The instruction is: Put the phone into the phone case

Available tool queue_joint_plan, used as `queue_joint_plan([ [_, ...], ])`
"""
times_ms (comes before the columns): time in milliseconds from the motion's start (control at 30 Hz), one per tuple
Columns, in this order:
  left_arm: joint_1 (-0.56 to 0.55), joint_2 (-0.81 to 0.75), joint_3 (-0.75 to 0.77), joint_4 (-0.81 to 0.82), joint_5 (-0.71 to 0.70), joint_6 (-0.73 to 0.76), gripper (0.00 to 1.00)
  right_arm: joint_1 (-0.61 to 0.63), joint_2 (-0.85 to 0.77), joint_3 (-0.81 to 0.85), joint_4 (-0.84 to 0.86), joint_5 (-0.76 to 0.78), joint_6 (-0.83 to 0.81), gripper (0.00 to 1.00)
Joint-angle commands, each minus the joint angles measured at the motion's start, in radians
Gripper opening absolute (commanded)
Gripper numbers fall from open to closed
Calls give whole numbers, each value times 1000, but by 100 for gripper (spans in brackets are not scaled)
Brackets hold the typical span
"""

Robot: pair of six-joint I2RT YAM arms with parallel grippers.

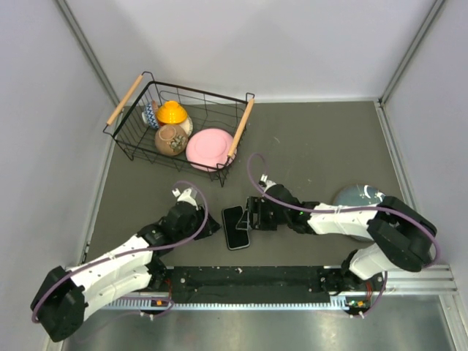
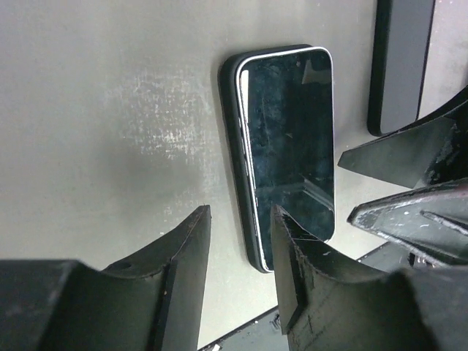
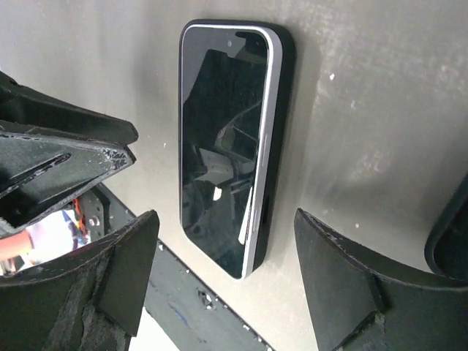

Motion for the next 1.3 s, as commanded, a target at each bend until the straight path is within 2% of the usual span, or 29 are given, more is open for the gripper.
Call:
queue_joint_plan([
  [0, 7, 74, 67, 57, -20, 26, 44, -5, 67, 71, 10, -50, -136, 75],
  [133, 10, 132, 77, 74, -21, 32, 46, -7, 100, 59, 93, -111, -166, 76],
  [367, 33, 199, 73, 118, -14, 31, 47, -7, 131, 13, 205, -116, -158, 77],
  [467, 47, 222, 56, 190, 55, 19, 47, -7, 139, -7, 245, -117, -133, 77],
  [700, 52, 290, 59, 241, 91, 17, 47, -8, 165, -10, 256, -90, -109, 77],
  [900, 52, 319, 53, 218, 51, 26, 47, -10, 180, -36, 357, -125, -48, 77],
  [1067, 52, 348, 35, 236, 72, 28, 43, -44, 205, -94, 575, -177, 60, 76],
  [1267, 52, 344, -4, 256, 126, 17, 41, -70, 202, -114, 581, -146, 86, 75],
])
